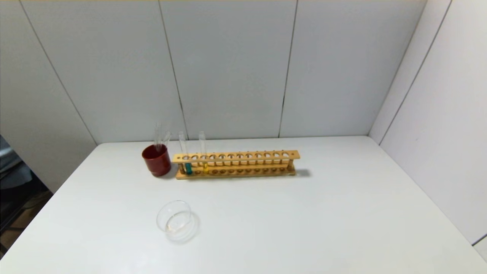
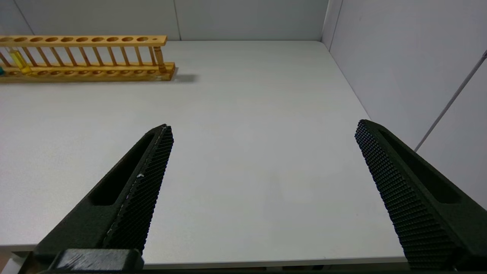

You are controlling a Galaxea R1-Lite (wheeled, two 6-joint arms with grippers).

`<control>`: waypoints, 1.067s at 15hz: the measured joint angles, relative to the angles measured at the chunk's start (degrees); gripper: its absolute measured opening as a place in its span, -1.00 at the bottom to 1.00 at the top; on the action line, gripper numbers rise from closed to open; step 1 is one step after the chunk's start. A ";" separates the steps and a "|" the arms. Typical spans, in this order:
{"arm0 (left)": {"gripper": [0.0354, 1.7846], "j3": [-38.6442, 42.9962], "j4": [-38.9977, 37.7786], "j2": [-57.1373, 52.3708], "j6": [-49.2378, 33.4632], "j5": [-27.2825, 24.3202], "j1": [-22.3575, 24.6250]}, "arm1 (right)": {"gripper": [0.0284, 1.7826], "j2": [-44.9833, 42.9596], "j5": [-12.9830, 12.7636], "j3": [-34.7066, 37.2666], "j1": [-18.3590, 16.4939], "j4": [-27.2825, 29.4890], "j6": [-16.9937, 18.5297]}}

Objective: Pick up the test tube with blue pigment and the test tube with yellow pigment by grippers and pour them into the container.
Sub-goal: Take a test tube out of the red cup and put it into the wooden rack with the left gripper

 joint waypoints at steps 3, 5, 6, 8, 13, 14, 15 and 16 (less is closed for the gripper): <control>0.96 0.00 0.00 0.00 0.00 0.00 0.00 | 0.96 0.00 0.00 0.00 0.00 0.00 0.00; 0.96 -0.02 0.00 0.00 -0.02 -0.02 0.00 | 0.96 0.00 -0.02 0.00 0.00 0.00 0.00; 0.96 -0.02 -0.05 0.00 0.04 0.00 0.00 | 0.96 0.00 -0.02 0.00 0.00 0.00 0.00; 0.96 -0.02 -0.05 0.00 0.22 0.00 0.00 | 0.96 0.00 -0.02 0.00 0.00 0.00 0.00; 0.96 -1.66 -0.40 0.07 0.37 -0.52 0.00 | 0.96 0.00 -0.02 0.00 0.00 -0.02 0.00; 0.96 -3.88 1.27 0.51 0.48 -0.80 0.00 | 0.96 0.00 -0.02 0.00 0.00 -0.02 0.00; 0.96 -6.86 3.95 1.37 0.63 -1.05 0.00 | 0.96 0.00 0.00 0.00 0.00 0.00 0.00; 0.96 -11.00 7.39 2.74 0.72 -1.41 0.00 | 0.96 0.00 -0.02 0.00 0.00 0.00 0.00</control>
